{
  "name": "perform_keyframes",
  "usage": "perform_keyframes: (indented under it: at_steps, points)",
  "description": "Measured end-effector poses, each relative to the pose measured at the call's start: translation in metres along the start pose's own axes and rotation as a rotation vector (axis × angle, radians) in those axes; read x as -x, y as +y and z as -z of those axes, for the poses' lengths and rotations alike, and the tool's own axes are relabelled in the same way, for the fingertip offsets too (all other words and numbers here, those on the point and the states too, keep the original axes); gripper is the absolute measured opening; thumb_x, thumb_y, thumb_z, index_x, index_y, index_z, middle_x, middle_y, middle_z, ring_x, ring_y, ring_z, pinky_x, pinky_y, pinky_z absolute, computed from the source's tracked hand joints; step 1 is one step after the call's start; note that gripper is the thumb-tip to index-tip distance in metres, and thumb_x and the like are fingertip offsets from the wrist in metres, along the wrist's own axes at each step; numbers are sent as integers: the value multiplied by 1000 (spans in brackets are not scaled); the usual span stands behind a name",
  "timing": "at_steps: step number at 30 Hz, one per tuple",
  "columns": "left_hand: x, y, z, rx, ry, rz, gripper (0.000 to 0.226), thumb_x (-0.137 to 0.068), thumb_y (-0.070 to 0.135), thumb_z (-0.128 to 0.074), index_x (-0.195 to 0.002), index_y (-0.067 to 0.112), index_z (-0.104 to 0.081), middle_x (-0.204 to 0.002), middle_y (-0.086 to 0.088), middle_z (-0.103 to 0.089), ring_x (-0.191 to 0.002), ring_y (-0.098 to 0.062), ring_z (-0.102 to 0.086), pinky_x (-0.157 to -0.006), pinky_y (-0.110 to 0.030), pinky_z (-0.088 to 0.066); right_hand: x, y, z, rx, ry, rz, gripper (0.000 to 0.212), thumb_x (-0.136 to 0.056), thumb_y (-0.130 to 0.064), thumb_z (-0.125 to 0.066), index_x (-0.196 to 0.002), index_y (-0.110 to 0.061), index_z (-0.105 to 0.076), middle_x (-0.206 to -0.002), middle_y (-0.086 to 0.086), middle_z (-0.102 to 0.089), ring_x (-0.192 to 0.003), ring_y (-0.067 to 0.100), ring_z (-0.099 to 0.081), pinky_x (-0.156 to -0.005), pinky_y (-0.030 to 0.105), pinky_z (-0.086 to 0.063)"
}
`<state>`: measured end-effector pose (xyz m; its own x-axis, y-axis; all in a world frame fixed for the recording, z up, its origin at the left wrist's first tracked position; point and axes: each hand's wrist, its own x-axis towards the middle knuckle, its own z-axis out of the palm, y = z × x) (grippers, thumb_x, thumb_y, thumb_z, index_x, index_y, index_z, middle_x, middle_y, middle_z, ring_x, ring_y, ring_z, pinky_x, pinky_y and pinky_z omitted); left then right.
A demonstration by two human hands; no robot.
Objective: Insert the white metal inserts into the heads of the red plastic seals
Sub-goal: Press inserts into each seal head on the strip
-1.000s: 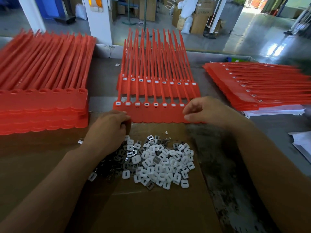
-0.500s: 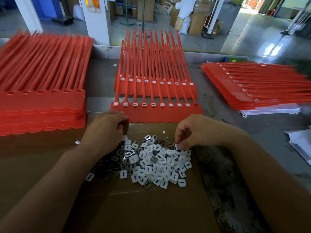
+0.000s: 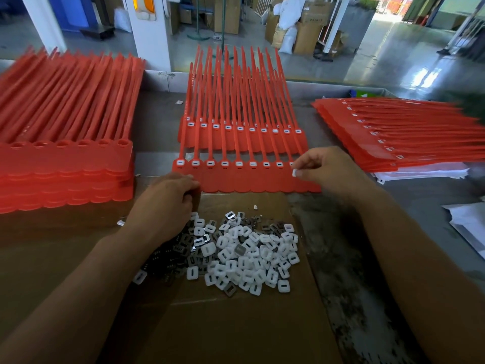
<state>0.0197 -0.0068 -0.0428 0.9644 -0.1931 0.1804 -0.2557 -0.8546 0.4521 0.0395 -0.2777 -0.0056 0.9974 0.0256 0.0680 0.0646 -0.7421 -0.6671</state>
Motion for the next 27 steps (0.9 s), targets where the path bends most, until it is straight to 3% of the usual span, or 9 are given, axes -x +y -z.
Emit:
perform_keyframes:
  at_steps: [3, 6, 12, 15, 19, 23, 27]
  points:
    - [0, 0, 0, 1, 4, -1, 37, -87, 2, -46, -120, 11, -60, -133, -3, -51, -124, -19, -43, -104, -27, -27, -14, 17, 1, -70, 170, -87, 9, -79, -7, -70, -83, -15, -67, -74, -2, -63, -71, 8, -56, -72, 22, -42]
    - [0, -1, 0, 4, 8, 0, 37, -87, 2, -47, -120, 11, -61, -133, -3, -52, -124, -18, -44, -103, -26, -28, -25, 25, 0, -101, 248, -125, 12, -79, -3, -68, -89, -10, -69, -67, -8, -59, -63, 1, -52, -65, 16, -40]
    - [0, 0, 0, 11, 15, 5, 37, -87, 2, -47, -120, 12, -61, -133, -2, -52, -123, -17, -44, -103, -25, -28, -35, 33, -5, -95, 187, -227, 13, -80, -5, -67, -93, -8, -70, -73, -3, -60, -62, 1, -49, -57, 13, -36]
    - [0, 0, 0, 11, 16, 2, 37, -87, 2, -47, -120, 12, -60, -133, -2, -52, -123, -17, -44, -102, -24, -28, -36, 32, -5, -73, 183, -226, 14, -80, -5, -67, -94, -8, -70, -82, 2, -61, -64, 1, -50, -60, 14, -38]
    - [0, 0, 1, 9, 16, -1, 37, -87, 2, -46, -120, 12, -60, -132, -3, -52, -123, -17, -44, -101, -23, -27, -36, 32, -4, -59, 175, -238, 13, -80, -4, -67, -92, -9, -70, -82, 1, -61, -75, 9, -54, -75, 22, -39]
    - [0, 0, 0, 10, 18, -4, 37, -87, 2, -47, -120, 11, -60, -131, -3, -53, -122, -18, -45, -102, -25, -28, -37, 31, -3, -56, 166, -233, 12, -78, -3, -69, -84, -13, -69, -70, -7, -58, -66, 3, -51, -72, 22, -39]
    - [0, 0, 1, 1, 19, -5, 38, -87, 2, -47, -120, 12, -60, -132, -3, -53, -123, -17, -44, -103, -26, -28, -37, 30, -3, -122, 175, -256, 17, -76, 1, -70, -84, -13, -67, -75, -4, -59, -74, 9, -55, -74, 21, -43]
